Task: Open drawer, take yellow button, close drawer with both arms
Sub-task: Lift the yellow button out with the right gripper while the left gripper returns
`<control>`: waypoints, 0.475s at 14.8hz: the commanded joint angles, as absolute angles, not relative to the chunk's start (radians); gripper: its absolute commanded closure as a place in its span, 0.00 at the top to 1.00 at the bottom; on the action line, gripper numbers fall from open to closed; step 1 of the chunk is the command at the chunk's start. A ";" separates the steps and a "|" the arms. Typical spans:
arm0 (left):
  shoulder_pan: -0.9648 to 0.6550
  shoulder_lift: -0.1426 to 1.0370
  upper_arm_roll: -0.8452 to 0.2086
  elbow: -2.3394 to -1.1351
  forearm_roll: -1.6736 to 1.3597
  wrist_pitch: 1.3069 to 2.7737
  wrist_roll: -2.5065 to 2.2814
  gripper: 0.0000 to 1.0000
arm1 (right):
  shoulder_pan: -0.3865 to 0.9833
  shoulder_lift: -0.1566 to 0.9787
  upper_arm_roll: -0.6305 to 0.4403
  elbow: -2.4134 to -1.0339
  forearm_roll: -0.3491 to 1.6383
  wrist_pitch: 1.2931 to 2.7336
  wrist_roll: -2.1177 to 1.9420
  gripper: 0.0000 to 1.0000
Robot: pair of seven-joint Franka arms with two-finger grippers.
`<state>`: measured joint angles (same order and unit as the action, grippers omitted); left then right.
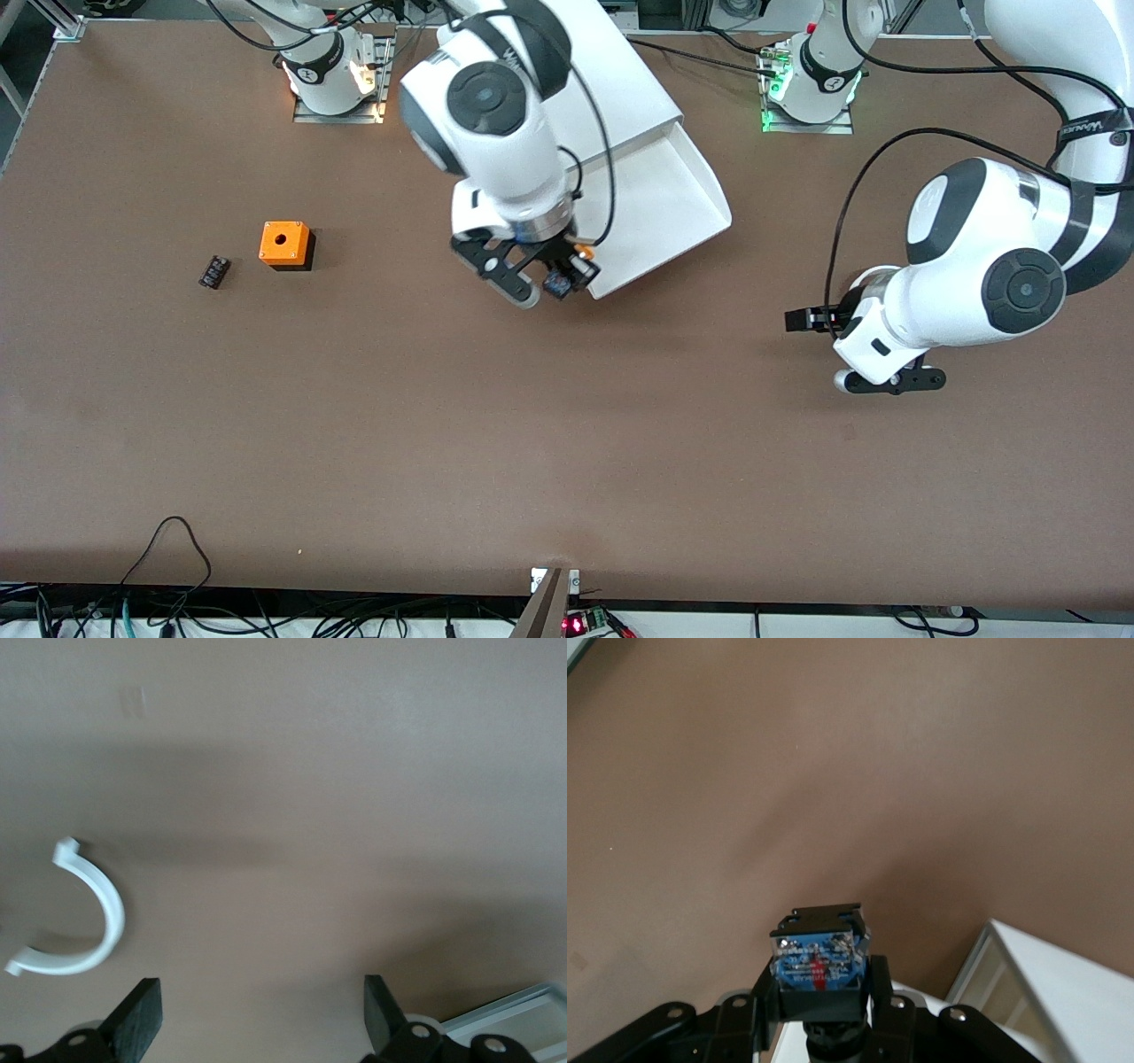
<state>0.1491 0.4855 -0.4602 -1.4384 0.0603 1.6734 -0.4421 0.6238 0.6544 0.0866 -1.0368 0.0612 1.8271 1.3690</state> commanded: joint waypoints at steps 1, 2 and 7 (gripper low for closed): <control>0.140 0.448 -0.494 -1.537 0.046 1.761 -0.618 1.00 | 0.531 0.640 0.100 -1.034 0.107 1.775 1.196 0.00; 0.137 0.430 -0.500 -1.583 0.046 1.822 -0.676 1.00 | 0.503 0.640 0.100 -1.034 0.106 1.752 1.134 0.00; 0.043 0.391 -0.528 -1.720 0.060 1.988 -0.975 1.00 | 0.350 0.643 0.097 -1.090 0.104 1.684 0.782 0.00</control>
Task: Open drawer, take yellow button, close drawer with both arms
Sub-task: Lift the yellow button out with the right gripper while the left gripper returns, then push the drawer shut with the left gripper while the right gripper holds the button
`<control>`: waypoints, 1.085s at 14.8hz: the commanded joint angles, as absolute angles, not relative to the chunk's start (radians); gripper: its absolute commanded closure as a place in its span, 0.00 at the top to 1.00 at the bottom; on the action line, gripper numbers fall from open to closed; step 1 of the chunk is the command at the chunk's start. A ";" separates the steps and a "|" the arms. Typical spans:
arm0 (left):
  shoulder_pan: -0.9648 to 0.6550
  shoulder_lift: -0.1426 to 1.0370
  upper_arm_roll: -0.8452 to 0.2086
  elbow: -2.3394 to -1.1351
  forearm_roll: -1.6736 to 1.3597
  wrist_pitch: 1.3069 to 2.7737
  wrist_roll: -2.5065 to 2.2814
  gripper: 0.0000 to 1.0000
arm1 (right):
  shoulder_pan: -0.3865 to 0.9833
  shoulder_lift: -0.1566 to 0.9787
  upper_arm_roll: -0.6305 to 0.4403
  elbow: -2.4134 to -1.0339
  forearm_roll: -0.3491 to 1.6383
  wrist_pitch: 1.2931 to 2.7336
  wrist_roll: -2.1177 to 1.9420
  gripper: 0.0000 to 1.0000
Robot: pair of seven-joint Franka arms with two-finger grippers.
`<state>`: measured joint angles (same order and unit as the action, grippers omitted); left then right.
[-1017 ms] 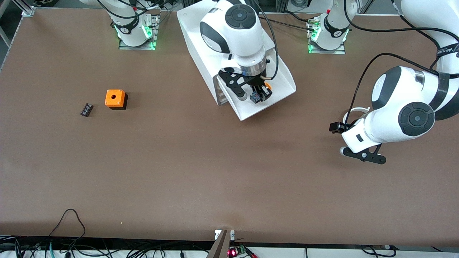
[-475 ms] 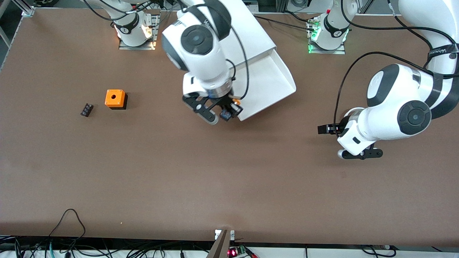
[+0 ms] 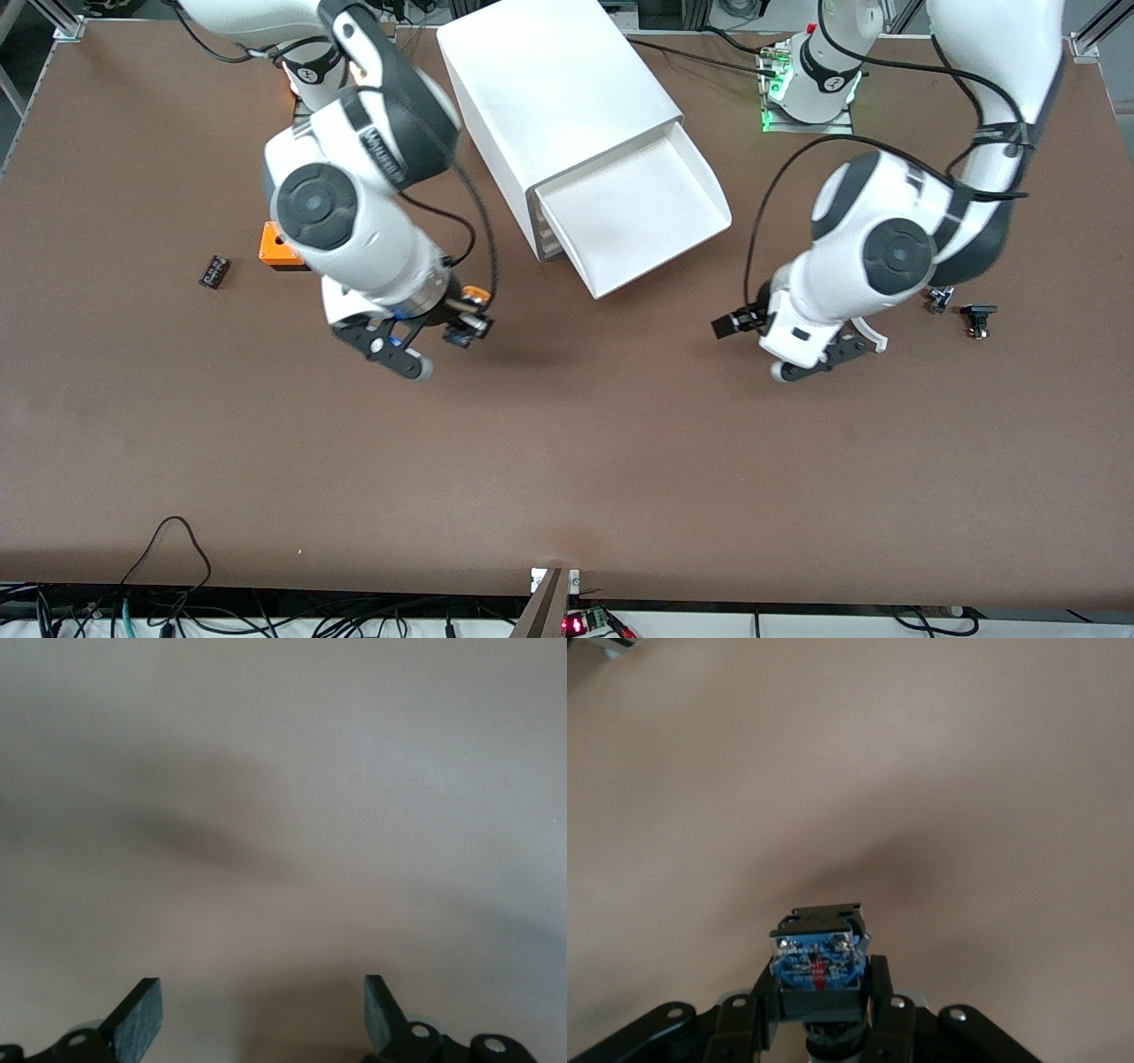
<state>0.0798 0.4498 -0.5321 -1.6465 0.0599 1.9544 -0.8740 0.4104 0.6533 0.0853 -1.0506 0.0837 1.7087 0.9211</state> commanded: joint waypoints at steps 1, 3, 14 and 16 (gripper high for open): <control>0.019 0.391 -0.528 -1.732 0.092 1.988 -1.007 1.00 | 0.319 0.641 0.097 -1.110 0.104 1.681 0.706 0.00; -0.032 0.391 -0.531 -1.753 0.141 1.990 -1.105 1.00 | 0.260 0.641 0.094 -1.137 0.101 1.683 0.587 0.00; -0.054 0.370 -0.724 -1.839 0.129 1.982 -1.221 1.00 | 0.086 0.640 -0.001 -1.426 0.081 1.965 0.085 0.00; -0.055 0.373 -0.759 -1.851 0.127 1.983 -1.241 1.00 | 0.086 0.634 -0.031 -1.500 0.075 2.060 0.025 0.00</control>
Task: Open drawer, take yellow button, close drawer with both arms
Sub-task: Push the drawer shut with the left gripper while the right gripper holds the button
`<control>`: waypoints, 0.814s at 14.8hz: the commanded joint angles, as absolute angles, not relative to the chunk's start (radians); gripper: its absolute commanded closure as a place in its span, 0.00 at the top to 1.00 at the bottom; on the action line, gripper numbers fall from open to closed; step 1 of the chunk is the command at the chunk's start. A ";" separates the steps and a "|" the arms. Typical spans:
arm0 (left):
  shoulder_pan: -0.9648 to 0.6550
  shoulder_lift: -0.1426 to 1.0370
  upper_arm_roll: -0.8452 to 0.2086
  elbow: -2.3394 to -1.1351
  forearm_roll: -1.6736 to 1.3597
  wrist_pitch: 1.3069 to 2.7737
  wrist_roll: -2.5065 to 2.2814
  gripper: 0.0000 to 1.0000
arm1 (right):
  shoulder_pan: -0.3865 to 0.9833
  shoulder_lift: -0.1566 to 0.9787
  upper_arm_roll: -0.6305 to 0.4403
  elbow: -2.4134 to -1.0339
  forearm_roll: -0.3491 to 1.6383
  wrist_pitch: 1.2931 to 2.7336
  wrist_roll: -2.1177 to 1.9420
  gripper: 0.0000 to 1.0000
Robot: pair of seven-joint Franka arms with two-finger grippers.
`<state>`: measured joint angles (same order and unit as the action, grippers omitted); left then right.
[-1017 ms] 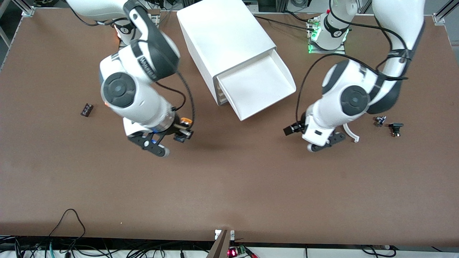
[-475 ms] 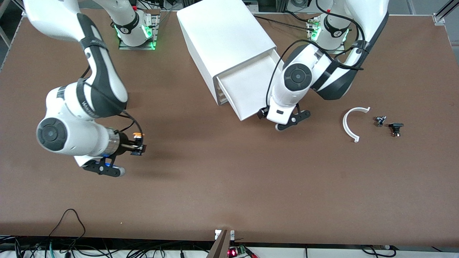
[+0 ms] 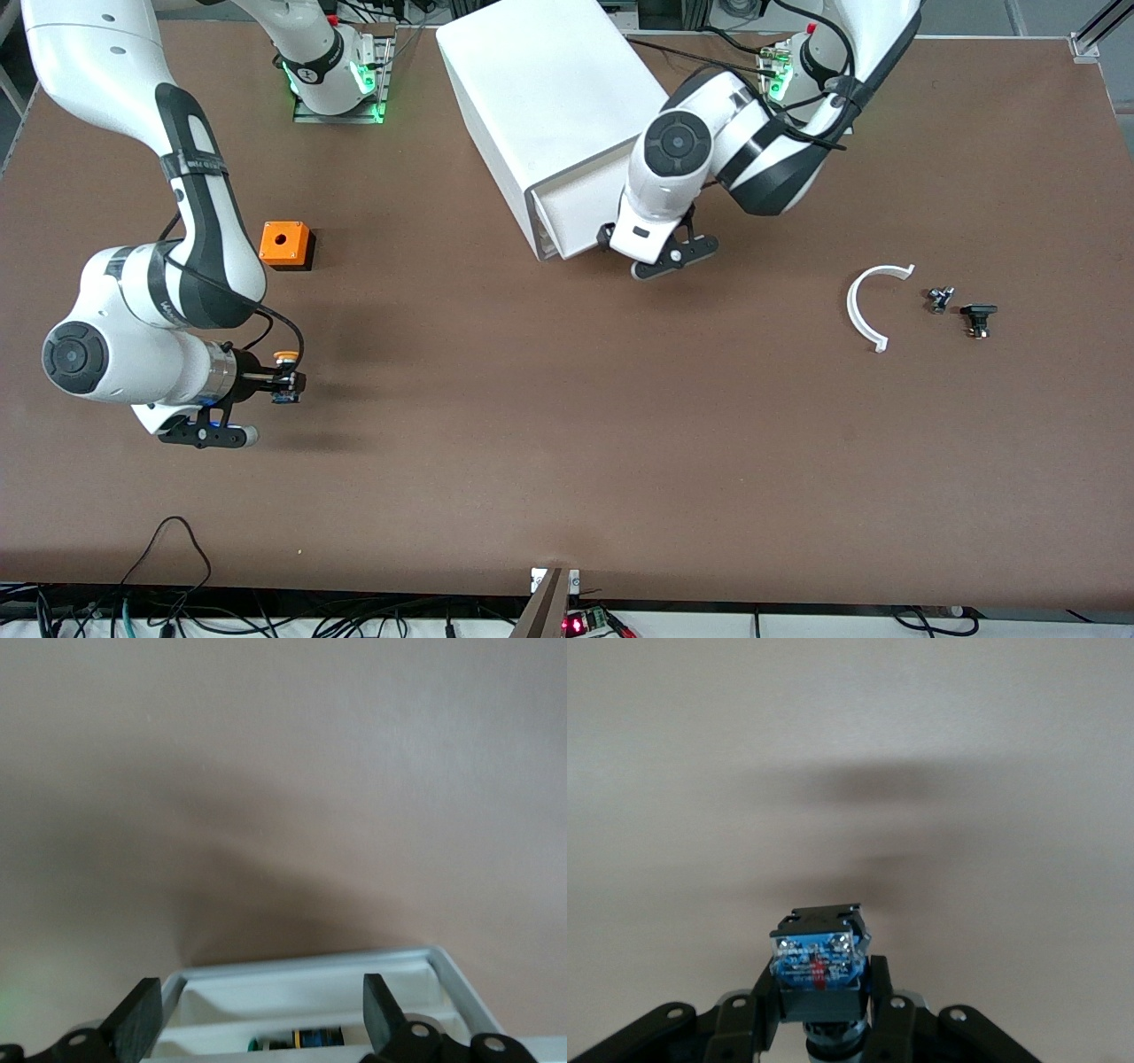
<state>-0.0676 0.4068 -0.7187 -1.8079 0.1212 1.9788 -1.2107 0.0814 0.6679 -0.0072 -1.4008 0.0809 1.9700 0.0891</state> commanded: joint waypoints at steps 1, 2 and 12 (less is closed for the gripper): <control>-0.060 0.373 -0.765 -1.855 0.127 1.983 -1.243 1.00 | 0.086 0.630 -0.049 -1.541 0.077 2.109 -0.007 0.00; -0.057 0.373 -0.779 -1.858 0.127 1.982 -1.244 1.00 | 0.086 0.629 -0.060 -1.581 0.077 2.162 -0.032 0.00; -0.071 0.380 -0.813 -1.862 -0.054 1.965 -1.229 1.00 | 0.074 0.637 -0.084 -1.796 0.090 2.484 -0.045 0.00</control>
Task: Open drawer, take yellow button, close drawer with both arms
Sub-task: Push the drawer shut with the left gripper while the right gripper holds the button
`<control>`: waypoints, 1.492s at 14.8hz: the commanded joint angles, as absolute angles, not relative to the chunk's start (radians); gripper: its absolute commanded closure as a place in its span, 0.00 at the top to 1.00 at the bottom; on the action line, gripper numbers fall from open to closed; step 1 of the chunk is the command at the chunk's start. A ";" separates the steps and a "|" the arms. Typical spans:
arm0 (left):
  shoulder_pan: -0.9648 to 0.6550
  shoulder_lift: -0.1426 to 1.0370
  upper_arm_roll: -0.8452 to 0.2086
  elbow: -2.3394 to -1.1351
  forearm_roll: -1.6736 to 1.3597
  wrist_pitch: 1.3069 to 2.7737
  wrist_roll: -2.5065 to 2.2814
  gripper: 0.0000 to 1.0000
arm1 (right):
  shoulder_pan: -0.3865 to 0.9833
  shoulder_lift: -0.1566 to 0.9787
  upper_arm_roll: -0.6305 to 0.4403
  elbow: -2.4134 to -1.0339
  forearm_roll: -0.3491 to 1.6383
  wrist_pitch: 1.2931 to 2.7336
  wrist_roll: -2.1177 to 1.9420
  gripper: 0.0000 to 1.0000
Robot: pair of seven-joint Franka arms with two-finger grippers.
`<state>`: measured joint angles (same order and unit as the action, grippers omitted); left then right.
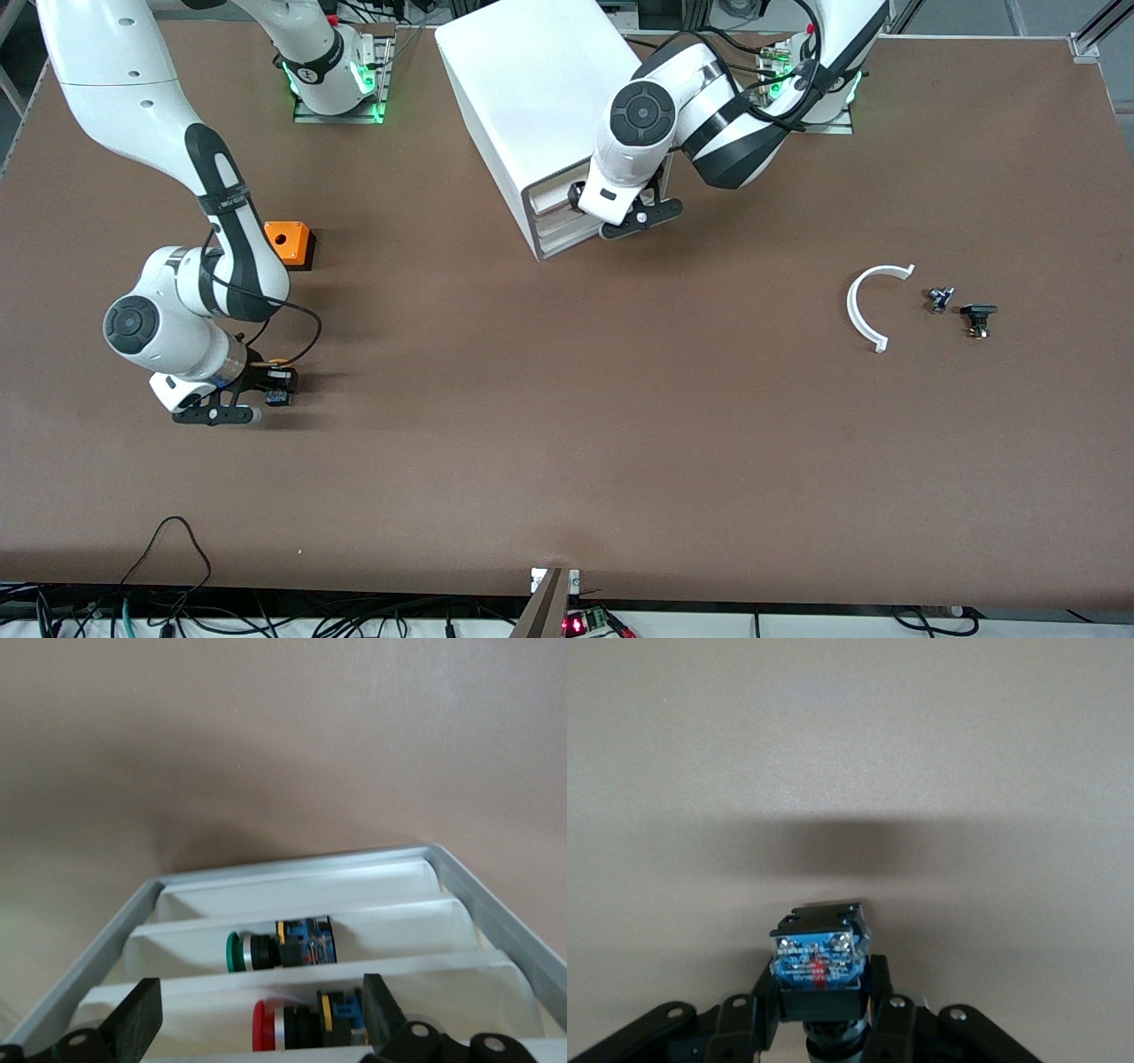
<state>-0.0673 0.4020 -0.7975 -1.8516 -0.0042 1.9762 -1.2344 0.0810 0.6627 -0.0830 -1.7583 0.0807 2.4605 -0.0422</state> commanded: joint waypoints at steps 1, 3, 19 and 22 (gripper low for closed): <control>-0.071 0.380 -0.813 -1.862 -0.054 1.953 -1.229 1.00 | 0.071 0.638 -0.084 -1.796 0.097 2.484 -0.041 0.00; -0.072 0.380 -0.821 -1.862 -0.054 1.945 -1.229 1.00 | 0.057 0.643 -0.084 -1.796 0.133 2.484 -0.040 0.01; 0.104 0.376 -0.831 -1.729 -0.032 1.789 -1.016 1.00 | 0.075 0.558 -0.084 -1.705 0.141 2.338 -0.061 0.99; 0.136 0.376 -0.830 -1.632 0.059 1.717 -1.011 1.00 | 0.077 0.508 -0.089 -1.642 0.126 2.197 -0.049 0.99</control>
<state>0.1222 0.3883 -0.8178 -1.6969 0.0014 1.7783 -1.0255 0.0783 0.5517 -0.0876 -1.6760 0.1426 2.2911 -0.0469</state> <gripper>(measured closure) 0.000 0.004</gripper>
